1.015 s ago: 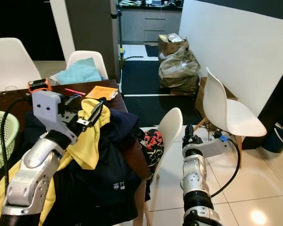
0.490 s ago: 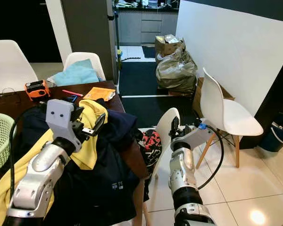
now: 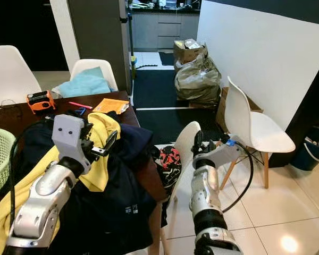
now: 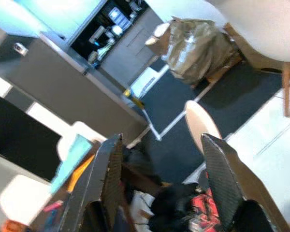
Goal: Hang hanger
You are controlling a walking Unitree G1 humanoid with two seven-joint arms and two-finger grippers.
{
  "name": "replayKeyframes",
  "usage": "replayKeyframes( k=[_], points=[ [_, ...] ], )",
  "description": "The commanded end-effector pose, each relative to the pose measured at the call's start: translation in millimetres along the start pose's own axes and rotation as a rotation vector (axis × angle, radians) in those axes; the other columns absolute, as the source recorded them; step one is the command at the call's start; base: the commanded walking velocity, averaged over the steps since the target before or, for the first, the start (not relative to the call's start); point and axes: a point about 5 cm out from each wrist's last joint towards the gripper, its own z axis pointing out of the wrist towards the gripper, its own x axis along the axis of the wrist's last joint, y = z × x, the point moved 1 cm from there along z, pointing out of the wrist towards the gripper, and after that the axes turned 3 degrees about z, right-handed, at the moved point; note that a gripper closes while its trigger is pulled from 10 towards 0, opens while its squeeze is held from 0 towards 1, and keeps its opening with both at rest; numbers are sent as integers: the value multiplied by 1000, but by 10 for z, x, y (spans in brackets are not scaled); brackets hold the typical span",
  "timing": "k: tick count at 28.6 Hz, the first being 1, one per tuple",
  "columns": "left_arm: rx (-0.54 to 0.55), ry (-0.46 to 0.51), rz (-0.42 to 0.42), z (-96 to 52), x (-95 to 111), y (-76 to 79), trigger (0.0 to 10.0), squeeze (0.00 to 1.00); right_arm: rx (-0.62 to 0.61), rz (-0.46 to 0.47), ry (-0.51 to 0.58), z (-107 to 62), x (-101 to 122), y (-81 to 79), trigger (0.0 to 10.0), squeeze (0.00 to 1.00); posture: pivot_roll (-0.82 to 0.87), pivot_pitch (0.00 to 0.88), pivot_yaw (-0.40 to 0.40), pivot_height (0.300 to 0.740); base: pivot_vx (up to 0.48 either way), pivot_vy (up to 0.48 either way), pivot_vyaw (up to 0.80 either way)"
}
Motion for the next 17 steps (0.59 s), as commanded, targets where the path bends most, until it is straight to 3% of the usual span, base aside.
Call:
replayKeyframes(
  k=[1,2,3,4,5,6,10,12,14,17],
  points=[
    [-1,-26,24,-21,-42,-15,10000,0,75,249,6,21,9,-158,10000,0,144,0,-62,740,0,0,0],
    [-1,-26,22,-21,-42,-10,10000,0,173,523,25,5,83,-268,10000,0,149,0,-64,740,0,0,0],
    [-1,-26,22,-21,-42,-10,10000,0,173,523,25,5,83,-268,10000,0,149,0,-64,740,0,0,0],
    [-2,-28,26,-24,-45,-7,10000,0,262,672,65,-18,179,-340,9216,0,150,0,-65,740,0,0,0],
    [-2,-28,26,-24,-45,-7,10000,0,262,672,65,-18,179,-340,9216,0,150,0,-65,740,0,0,0],
    [-2,-30,27,-28,-49,-8,10000,0,266,691,84,-12,217,-334,10000,0,147,0,-64,740,0,0,0],
    [-1,-32,29,-31,-53,-10,10000,0,227,671,89,12,217,-292,10000,0,147,0,-63,740,0,0,0],
    [-5,-35,36,-29,-55,-16,10000,0,359,873,94,-13,323,-335,10000,0,155,0,-64,740,0,0,0],
    [-5,-37,37,-30,-59,-22,10000,0,488,901,80,-68,382,-431,10000,0,149,0,-61,740,0,0,0],
    [-8,-39,39,-31,-66,-17,10000,0,502,926,44,-76,346,-435,10000,0,149,0,-61,740,0,0,0]
  ],
)
